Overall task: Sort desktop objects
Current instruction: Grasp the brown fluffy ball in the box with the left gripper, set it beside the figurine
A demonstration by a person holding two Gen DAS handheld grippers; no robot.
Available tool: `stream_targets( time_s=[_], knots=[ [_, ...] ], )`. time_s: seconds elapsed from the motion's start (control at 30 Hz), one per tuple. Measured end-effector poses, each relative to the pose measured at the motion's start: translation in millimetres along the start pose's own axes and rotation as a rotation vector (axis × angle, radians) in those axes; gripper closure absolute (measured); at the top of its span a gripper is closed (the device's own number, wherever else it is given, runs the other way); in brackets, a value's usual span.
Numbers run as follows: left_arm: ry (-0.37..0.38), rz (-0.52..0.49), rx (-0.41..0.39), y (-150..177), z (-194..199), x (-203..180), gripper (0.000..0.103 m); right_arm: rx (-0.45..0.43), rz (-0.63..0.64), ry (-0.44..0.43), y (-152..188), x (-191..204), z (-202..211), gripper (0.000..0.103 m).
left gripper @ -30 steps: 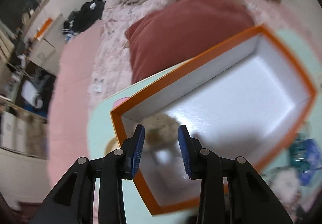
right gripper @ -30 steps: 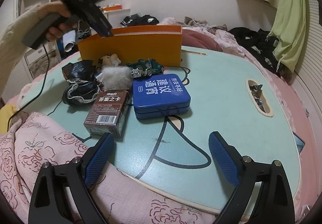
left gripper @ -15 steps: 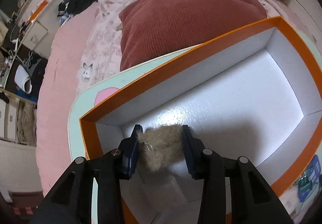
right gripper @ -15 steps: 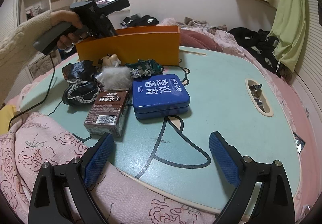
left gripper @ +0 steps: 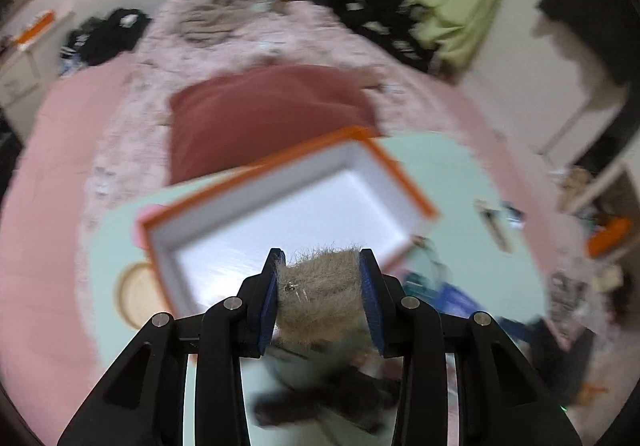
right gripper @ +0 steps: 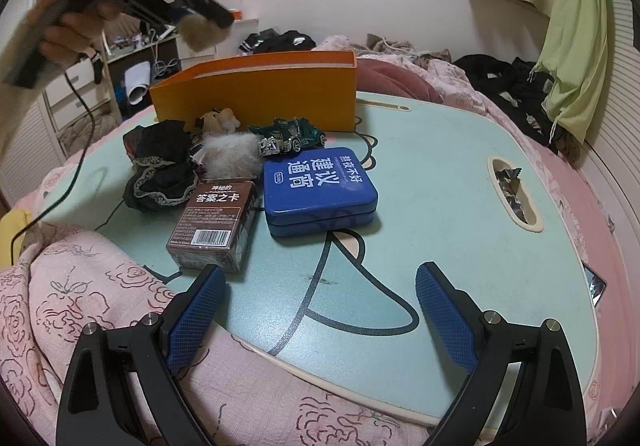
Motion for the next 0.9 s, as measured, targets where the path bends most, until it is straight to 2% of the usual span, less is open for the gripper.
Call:
stream_targets(
  time_s=[0.2, 0.3, 0.37, 0.47, 0.57, 0.67, 0.7, 0.8, 0.9],
  knots=[
    [0.118, -0.002, 0.012, 15, -9, -19, 0.055, 0.000, 0.000, -0.001, 0, 0, 0, 0.007],
    [0.122, 0.015, -0.011, 20, -13, -20, 0.047, 0.000, 0.000, -0.001, 0, 0, -1, 0.007],
    [0.131, 0.015, -0.035, 27, -11, -15, 0.035, 0.000, 0.000, -0.001, 0, 0, -1, 0.007],
    [0.129, 0.050, -0.076, 44, -5, -1, 0.035, 0.000, 0.001, -0.002, 0, 0, -1, 0.007],
    [0.078, 0.052, -0.148, 66, 10, 10, 0.035, 0.000, 0.001, -0.002, 0, 0, -1, 0.007],
    [-0.020, 0.017, -0.210, 101, 22, 17, 0.021, 0.000, 0.001, -0.002, 0, 0, -1, 0.007],
    [-0.054, 0.013, -0.218, 117, 22, 20, 0.021, 0.000, 0.001, -0.002, 0, 0, -1, 0.006],
    [-0.078, 0.048, -0.187, 144, 13, 27, 0.021, 0.001, 0.001, -0.003, 0, 0, -2, 0.006],
    [-0.061, 0.098, -0.137, 165, -5, 27, 0.021, -0.001, 0.001, -0.002, 0, 1, -2, 0.006]
  ],
)
Point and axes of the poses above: each gripper's, at about its wrist camera, not at the fingertips, and z roughly against the way its jaws point, x to its left, y to its underside, the point moved 3 cm from there along -z, roughly the way its jaws point, and after that the axes turned 13 degrees about -y, right-handed, at the moved point
